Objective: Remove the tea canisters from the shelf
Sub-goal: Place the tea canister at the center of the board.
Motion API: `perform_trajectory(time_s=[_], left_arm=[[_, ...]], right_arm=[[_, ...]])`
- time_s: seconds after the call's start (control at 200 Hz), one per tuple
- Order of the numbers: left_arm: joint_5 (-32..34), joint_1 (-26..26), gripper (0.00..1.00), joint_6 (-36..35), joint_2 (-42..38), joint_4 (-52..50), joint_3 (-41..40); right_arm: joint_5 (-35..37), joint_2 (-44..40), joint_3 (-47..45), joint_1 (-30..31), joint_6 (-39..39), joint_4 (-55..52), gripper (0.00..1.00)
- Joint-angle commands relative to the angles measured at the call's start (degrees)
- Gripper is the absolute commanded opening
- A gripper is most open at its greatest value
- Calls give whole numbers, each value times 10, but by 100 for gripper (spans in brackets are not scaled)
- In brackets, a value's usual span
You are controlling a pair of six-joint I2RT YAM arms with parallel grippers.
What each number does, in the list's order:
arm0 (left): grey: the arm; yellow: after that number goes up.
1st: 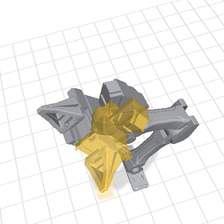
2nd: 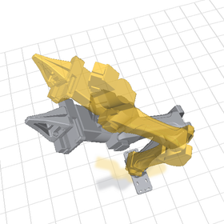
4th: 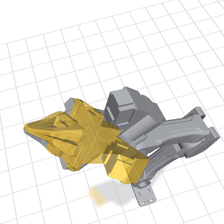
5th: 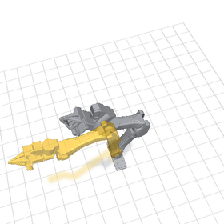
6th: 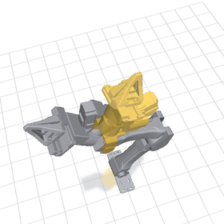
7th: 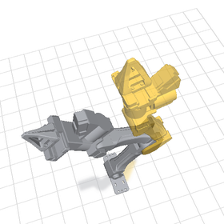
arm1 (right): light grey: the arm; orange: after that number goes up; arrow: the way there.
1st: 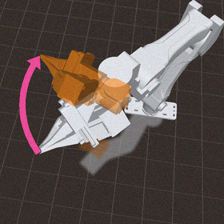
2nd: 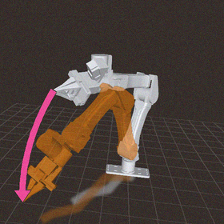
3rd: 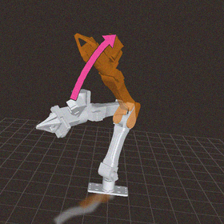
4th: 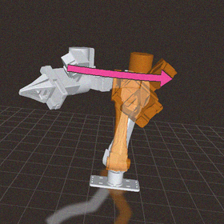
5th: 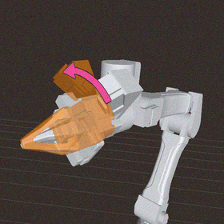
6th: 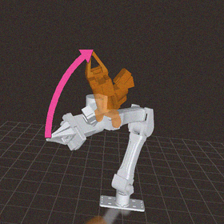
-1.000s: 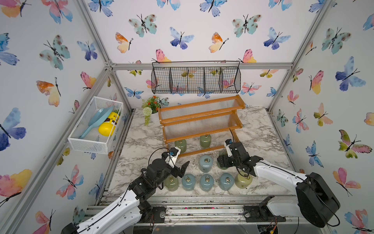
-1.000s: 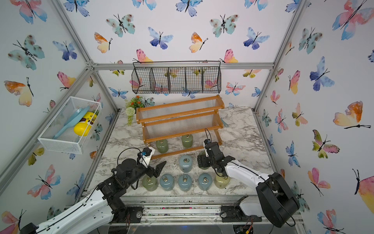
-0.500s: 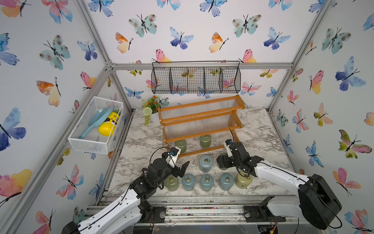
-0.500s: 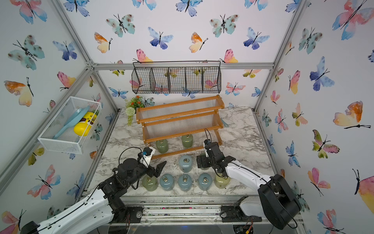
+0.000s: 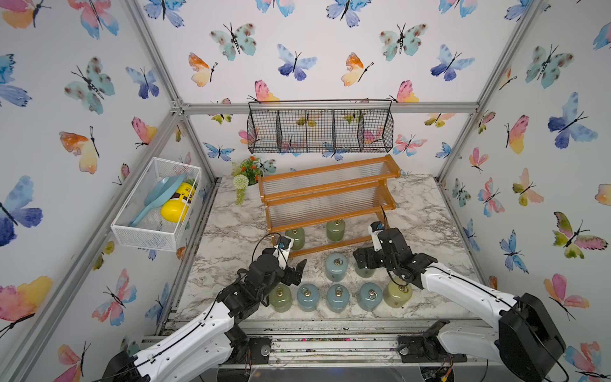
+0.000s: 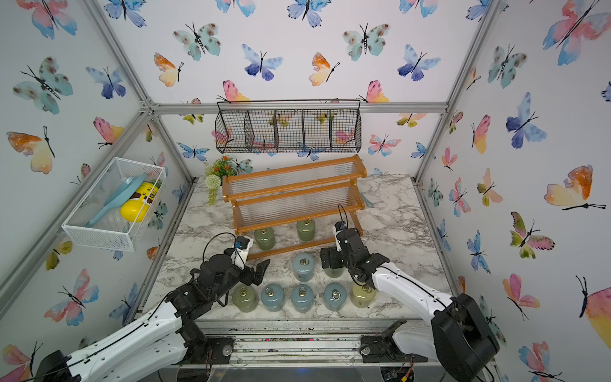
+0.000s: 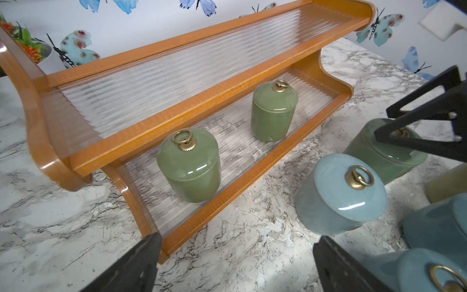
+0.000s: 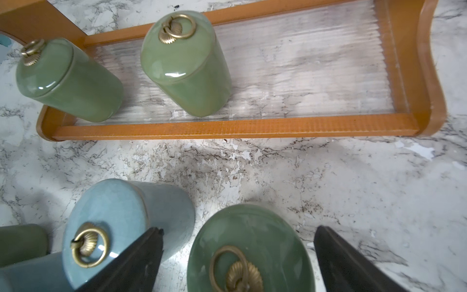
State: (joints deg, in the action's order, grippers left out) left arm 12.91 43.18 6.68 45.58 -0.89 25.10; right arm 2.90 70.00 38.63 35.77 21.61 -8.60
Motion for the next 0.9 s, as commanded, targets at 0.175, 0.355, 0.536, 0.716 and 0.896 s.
perform_trajectory(time_s=[0.175, 0.355, 0.536, 0.716, 0.896], left_arm=[[63, -2, 98, 43, 61, -18, 41], [82, -2, 98, 51, 114, -22, 76], [85, -10, 98, 62, 169, -23, 106], [108, -21, 98, 92, 200, 11, 109], [137, -24, 99, 115, 231, 44, 118]], right_arm=[[20, -23, 13, 1, 5, -17, 99], [19, -22, 17, 0, 3, -17, 99], [17, -23, 15, 0, 3, -17, 99], [22, -32, 11, 0, 4, -20, 99], [24, -37, 9, 0, 2, -24, 99]])
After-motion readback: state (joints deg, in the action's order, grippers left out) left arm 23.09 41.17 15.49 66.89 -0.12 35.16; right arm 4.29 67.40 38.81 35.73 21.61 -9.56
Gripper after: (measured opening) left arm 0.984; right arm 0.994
